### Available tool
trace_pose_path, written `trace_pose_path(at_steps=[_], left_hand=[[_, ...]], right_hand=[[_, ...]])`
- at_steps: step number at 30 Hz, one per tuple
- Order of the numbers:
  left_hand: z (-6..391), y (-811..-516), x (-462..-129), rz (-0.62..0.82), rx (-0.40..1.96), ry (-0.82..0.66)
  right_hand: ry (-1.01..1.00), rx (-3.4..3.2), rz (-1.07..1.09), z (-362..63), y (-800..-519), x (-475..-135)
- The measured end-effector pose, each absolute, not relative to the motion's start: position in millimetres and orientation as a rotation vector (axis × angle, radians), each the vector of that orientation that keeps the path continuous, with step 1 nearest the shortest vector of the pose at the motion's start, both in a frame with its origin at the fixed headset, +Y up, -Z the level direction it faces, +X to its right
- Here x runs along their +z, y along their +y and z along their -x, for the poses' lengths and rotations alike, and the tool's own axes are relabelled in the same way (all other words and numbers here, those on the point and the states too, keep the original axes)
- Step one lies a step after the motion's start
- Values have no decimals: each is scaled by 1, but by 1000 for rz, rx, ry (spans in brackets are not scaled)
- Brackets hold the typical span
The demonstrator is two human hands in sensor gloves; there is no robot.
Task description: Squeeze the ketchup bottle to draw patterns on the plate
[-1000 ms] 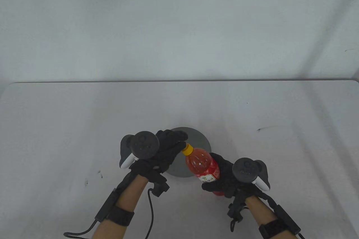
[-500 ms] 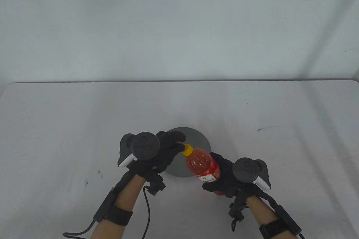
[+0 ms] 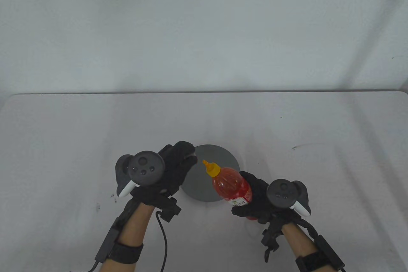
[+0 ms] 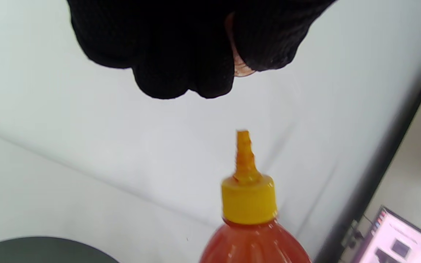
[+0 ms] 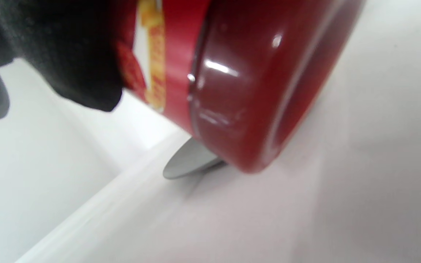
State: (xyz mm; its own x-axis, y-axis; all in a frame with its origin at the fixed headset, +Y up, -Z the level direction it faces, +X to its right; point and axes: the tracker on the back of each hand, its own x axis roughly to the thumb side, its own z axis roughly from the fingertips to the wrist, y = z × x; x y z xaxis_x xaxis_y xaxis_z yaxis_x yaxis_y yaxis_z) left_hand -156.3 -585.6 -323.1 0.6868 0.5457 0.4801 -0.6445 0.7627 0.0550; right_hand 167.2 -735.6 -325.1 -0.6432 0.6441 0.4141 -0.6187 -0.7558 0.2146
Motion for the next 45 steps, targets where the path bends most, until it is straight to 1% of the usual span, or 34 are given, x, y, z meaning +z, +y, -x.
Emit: trace_pose_path(at_steps=[2,5,11,15,18,20,24,26,29,35,40,45], left_hand=[[162,-591,-321,-205,638,-432],[163,-609,-317,-142,516,-396],[168,-649,-310,-122,261,-308],[176,-679,-310,-85,210,-269],[181,-693,-316,-36,191,-258],[183,-697,-319,-17,159,-268],[190,-704,-325,22,156,-252],[193,-704,-326,9,144,-241],[196,-704,-326,1,171,-222],[201,-705,-327,0,181,-199],[205,-707,-328,-5,198,-185],[208,-711,-330,-9,212,-173]], right_hand=[[49,2333,-605,-169,-733,-325],[22,2328,-585,-172,-729,-325],[9,2378,-567,-175,-728,-325],[-10,2468,-537,-176,-727,-327],[-31,2568,-520,-176,-726,-328],[-35,2641,-514,-175,-725,-328],[-115,2922,-588,-167,-715,-327],[-144,3062,-622,-161,-709,-328],[-108,3180,-640,-152,-701,-334],[-146,3408,-680,-129,-691,-355],[-105,3405,-638,-111,-687,-370],[-73,3457,-678,-94,-688,-376]])
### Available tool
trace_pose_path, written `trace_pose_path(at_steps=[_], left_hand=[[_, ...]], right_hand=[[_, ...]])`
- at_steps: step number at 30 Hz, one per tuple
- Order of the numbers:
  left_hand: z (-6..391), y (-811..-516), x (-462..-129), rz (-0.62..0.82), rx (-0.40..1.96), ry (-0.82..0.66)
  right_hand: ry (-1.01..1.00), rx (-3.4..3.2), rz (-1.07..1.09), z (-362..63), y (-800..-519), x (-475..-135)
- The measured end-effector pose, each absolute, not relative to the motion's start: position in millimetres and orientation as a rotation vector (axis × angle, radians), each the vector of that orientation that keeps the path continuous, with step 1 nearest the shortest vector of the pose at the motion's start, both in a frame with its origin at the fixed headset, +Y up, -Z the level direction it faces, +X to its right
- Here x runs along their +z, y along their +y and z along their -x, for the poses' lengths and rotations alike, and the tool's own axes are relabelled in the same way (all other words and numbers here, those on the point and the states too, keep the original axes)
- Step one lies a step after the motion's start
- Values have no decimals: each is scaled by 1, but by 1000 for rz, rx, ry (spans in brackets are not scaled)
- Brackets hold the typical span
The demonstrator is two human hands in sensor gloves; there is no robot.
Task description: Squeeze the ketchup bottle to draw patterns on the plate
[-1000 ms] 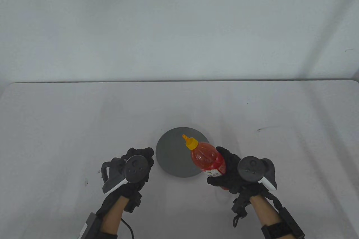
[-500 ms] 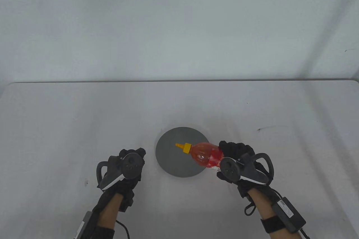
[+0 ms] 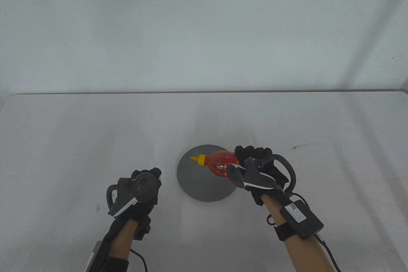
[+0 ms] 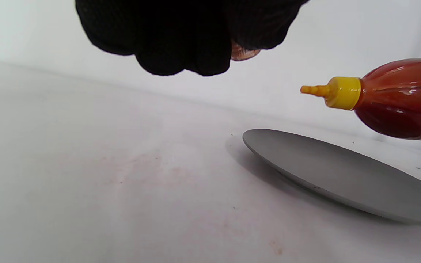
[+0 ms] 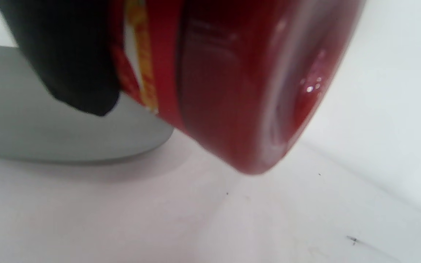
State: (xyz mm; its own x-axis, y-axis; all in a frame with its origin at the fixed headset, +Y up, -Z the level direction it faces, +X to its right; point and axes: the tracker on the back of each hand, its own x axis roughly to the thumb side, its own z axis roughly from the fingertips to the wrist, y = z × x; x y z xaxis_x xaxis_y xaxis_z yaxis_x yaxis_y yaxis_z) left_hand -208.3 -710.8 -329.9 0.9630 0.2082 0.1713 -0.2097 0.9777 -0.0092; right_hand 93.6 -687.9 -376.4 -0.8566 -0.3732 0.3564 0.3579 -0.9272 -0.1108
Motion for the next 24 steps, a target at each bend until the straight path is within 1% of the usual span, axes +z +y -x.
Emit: trace_pose_path(at_steps=[10,24], left_hand=[[209,-711,-331,-5,220,-179],[210,-711,-332,-16,228,-171]], right_hand=[[68,-2660,575,-82,-698,-378],[59,-2733,575,-84,-699,-382]])
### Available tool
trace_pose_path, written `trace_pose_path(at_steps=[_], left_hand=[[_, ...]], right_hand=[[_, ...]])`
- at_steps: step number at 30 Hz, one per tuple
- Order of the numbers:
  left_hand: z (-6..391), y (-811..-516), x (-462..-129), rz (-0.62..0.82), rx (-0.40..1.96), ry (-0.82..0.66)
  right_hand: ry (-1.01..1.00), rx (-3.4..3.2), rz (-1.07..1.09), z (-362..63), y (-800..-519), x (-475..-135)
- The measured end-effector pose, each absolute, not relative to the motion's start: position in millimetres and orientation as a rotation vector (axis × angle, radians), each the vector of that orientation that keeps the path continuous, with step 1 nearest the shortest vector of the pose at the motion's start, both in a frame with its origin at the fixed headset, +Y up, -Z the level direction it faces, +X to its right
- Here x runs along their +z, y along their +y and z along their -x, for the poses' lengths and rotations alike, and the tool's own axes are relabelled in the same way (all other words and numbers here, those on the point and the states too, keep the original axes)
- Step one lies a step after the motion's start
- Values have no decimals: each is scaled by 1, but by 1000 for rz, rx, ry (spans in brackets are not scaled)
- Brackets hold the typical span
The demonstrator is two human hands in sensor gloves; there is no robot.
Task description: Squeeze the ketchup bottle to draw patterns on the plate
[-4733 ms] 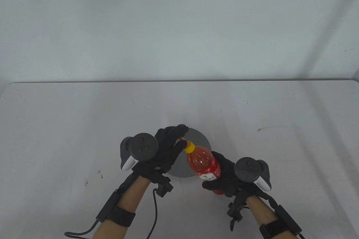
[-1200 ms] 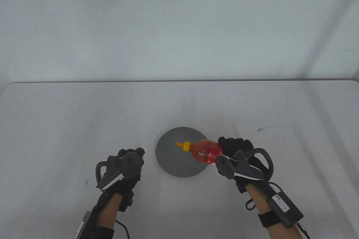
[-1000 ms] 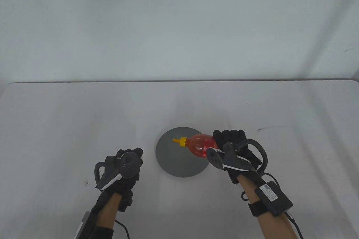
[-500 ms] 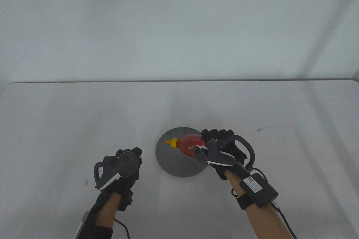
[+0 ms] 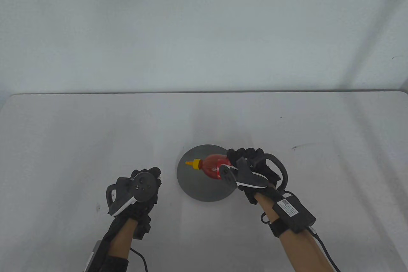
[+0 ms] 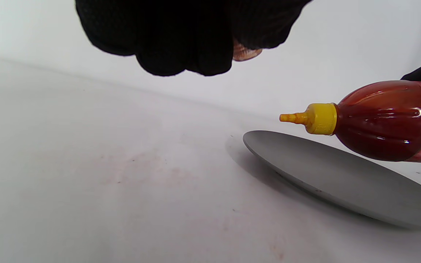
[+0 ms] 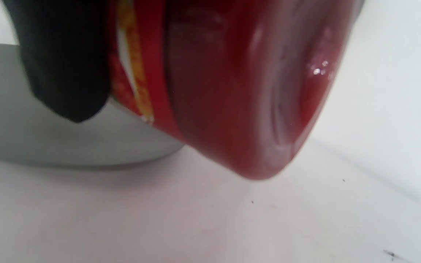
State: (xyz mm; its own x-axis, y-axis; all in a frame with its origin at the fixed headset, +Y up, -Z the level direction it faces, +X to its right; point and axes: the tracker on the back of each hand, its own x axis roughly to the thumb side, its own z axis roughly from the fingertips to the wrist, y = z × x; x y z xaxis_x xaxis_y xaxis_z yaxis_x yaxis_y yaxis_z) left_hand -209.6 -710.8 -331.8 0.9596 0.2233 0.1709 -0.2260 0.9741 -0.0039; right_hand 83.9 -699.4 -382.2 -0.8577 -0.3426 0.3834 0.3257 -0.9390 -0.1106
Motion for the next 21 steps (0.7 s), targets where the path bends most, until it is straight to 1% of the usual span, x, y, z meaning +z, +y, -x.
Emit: trace_pose_path(at_steps=[14,16,21], left_hand=[[214,-710,-332,-26,234,-156],[214,-710,-332,-28,236,-153],[215,-710,-332,-28,236,-150]], right_hand=[[49,-2736,599,-79,-702,-380],[74,-2720,618,-79,-703,-378],[48,-2722,613,-80,-703,-375]])
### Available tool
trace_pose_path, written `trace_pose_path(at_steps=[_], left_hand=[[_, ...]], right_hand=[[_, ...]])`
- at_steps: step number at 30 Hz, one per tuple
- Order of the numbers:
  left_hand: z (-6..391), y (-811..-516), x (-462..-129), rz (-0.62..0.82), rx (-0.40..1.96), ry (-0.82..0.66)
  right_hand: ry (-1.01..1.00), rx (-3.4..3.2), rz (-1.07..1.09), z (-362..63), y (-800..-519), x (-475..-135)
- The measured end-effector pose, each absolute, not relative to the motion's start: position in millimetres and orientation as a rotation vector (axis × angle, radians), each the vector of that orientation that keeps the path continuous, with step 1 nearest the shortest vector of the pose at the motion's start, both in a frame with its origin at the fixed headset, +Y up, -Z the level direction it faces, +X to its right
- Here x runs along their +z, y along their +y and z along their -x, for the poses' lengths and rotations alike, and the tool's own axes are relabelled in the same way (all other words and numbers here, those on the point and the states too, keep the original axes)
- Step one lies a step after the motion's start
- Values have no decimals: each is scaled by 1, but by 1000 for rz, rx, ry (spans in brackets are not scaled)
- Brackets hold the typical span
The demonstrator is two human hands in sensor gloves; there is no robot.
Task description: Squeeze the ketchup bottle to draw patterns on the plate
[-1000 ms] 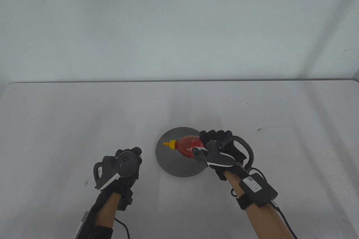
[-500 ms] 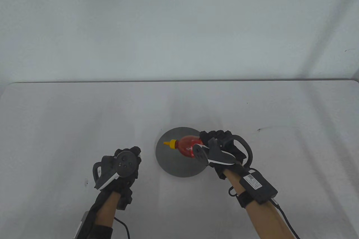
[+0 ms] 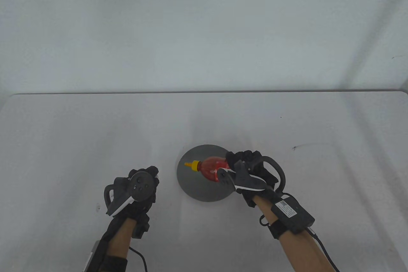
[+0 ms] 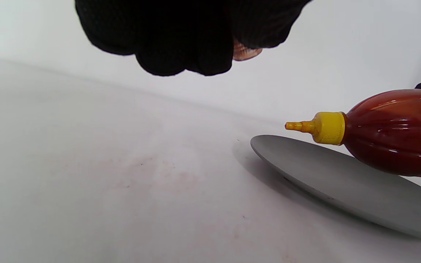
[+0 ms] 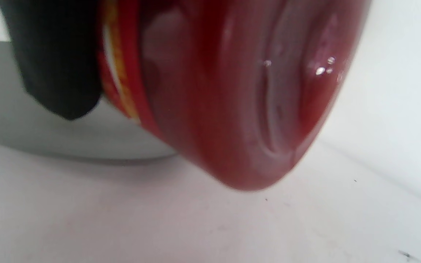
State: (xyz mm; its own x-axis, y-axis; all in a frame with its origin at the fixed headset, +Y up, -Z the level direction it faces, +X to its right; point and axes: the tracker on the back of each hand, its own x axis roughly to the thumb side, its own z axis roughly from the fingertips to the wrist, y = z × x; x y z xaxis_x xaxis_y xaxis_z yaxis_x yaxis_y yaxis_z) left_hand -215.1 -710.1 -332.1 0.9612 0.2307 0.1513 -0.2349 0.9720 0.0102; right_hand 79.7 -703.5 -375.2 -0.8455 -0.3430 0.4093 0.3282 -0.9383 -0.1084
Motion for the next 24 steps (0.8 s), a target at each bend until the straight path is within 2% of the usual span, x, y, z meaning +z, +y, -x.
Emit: trace_pose_path(at_steps=[6,24], left_hand=[[216,-709,-333,-38,234,-151],[219,-708,-332,-55,240,-137]], right_hand=[[84,-2719,634,-82,-704,-369],[11,-2706,681,-99,-707,-334]])
